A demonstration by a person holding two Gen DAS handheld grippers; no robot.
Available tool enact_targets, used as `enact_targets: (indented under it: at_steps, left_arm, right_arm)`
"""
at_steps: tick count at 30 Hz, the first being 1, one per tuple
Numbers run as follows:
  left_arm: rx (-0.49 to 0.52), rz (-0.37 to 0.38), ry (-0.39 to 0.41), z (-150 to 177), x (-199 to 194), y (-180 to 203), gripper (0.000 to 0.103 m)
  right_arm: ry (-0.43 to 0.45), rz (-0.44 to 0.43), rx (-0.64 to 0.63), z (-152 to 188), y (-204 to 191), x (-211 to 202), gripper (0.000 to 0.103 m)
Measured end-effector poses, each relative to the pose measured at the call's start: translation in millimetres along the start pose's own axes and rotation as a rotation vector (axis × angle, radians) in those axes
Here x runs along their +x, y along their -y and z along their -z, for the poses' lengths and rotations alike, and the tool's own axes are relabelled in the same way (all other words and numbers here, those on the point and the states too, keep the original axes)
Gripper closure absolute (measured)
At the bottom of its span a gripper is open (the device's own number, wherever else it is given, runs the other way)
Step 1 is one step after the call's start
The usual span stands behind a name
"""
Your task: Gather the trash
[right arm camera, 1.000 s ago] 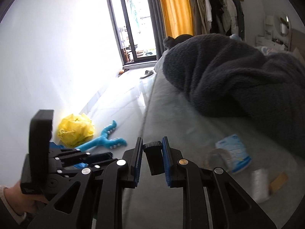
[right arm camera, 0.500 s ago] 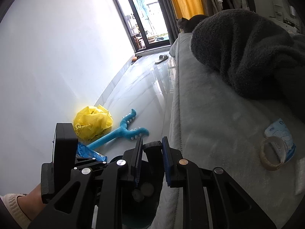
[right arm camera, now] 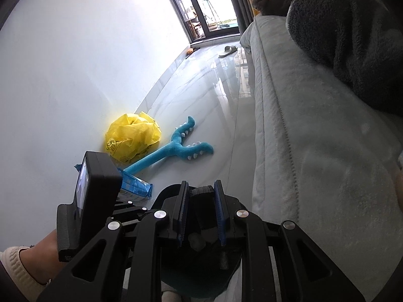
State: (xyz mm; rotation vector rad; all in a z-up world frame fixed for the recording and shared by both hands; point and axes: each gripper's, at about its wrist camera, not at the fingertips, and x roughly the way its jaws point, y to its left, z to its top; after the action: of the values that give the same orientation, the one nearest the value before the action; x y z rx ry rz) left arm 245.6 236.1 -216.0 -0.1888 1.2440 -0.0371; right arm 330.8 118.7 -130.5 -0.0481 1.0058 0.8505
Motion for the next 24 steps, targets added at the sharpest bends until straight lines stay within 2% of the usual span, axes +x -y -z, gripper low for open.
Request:
enact_targets:
  at_steps: [5, 9, 12, 18, 24]
  left_arm:
    - [-0.011, -0.005, -0.048, 7.5, 4.4, -9.8, 0.079]
    - [-0.013, -0.006, -0.053, 12.2, 1.5, -17.7, 0.061]
    - [-0.024, -0.007, -0.04, 13.6, -3.5, -23.3, 0.052]
    - [-0.055, 0.012, 0.03, 13.3, -22.4, -37.7, 0.039]
    - [-0.072, 0.012, 0.131, 10.2, -46.5, -46.7, 0.034]
  right_arm:
    - [-0.033, -0.017, 0.012, 1.4, -3.5, 14.5, 0.082]
    - [-0.059, -0.025, 0.017, 2.9, -7.7, 27.7, 0.082]
    - [-0.085, -0.02, 0.006, 6.3, -12.7, 37.8, 0.082]
    - [-0.158, -0.007, -0.016, 16.8, -20.5, 65.6, 0.082]
    - [-0.199, 0.003, -0.019, 23.6, -21.9, 81.7, 0.082]
